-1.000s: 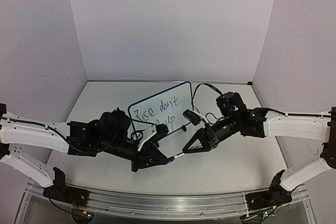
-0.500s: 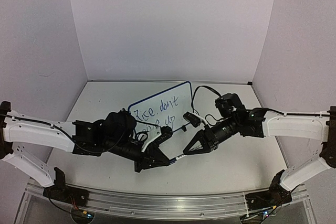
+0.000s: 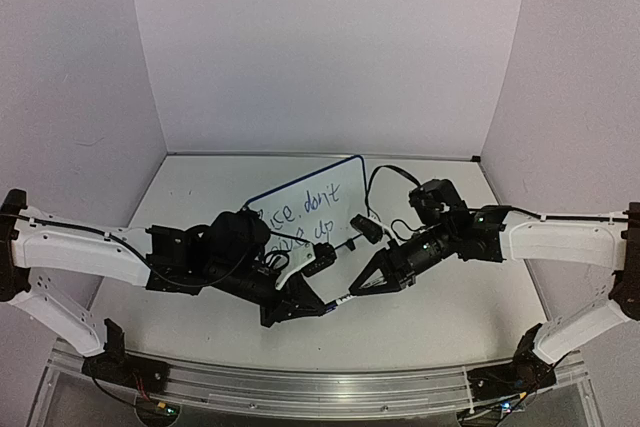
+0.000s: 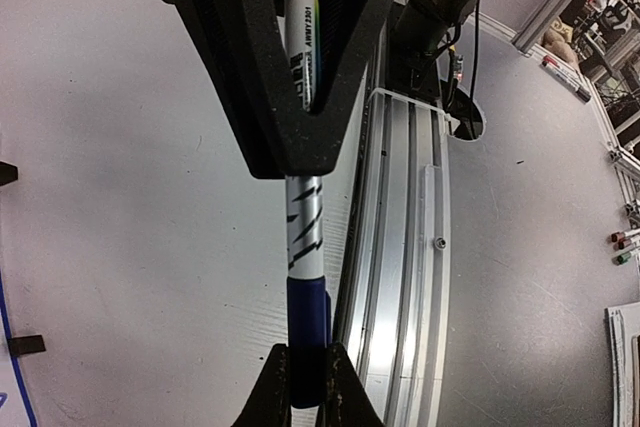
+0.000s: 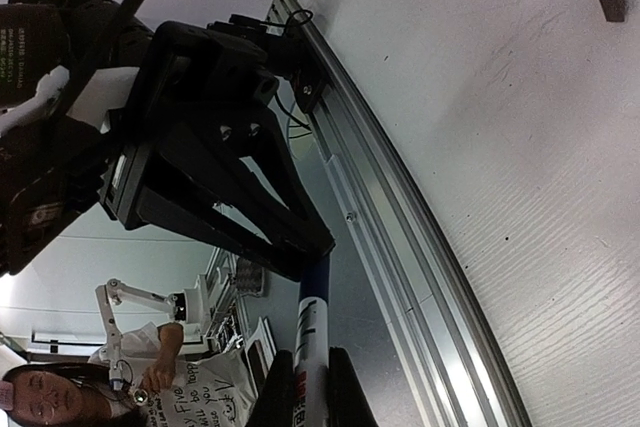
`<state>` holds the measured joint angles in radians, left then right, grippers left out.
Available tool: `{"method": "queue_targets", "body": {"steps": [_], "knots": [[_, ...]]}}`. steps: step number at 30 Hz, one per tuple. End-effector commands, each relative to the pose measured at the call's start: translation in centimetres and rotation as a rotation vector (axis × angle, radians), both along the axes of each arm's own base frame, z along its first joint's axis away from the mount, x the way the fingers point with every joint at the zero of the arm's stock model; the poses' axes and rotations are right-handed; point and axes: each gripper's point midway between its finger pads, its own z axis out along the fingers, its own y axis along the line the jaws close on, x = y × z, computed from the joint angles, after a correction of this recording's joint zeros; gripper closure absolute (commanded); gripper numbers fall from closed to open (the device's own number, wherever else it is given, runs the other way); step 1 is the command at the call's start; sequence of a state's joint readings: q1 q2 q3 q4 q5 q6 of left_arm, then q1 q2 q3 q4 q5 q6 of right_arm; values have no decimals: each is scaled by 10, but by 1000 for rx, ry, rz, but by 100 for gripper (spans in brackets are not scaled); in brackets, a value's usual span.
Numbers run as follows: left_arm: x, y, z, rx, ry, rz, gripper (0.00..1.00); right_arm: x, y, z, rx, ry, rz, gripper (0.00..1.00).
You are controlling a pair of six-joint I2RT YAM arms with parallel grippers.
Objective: Write a sentence on the whiteboard
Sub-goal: Insert the pen cap into the whiteboard marker, then put down the whiteboard marker at the center of the board, then reset both arms
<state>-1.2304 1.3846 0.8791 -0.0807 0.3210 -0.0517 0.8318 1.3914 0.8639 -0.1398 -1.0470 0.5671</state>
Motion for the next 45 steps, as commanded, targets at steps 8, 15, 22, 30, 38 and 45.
{"method": "queue_targets", "body": {"steps": [8,15,22,30,38,45], "knots": [[73,39,86,-205,-135,315,44,101,-63,-17,-215,-227,-447,100],[112,95,82,-148,-90,556,31,148,-111,-66,-463,-307,-686,100],[138,123,100,-157,-81,653,24,179,-128,-95,-542,-332,-764,96],[177,164,103,-146,-94,811,20,195,-147,-122,-604,-295,-781,71],[223,213,82,-134,-75,992,17,207,-177,-120,-651,-322,-861,30],[272,294,71,-140,-63,1255,15,230,-228,-80,-703,-425,-1010,10]]}}
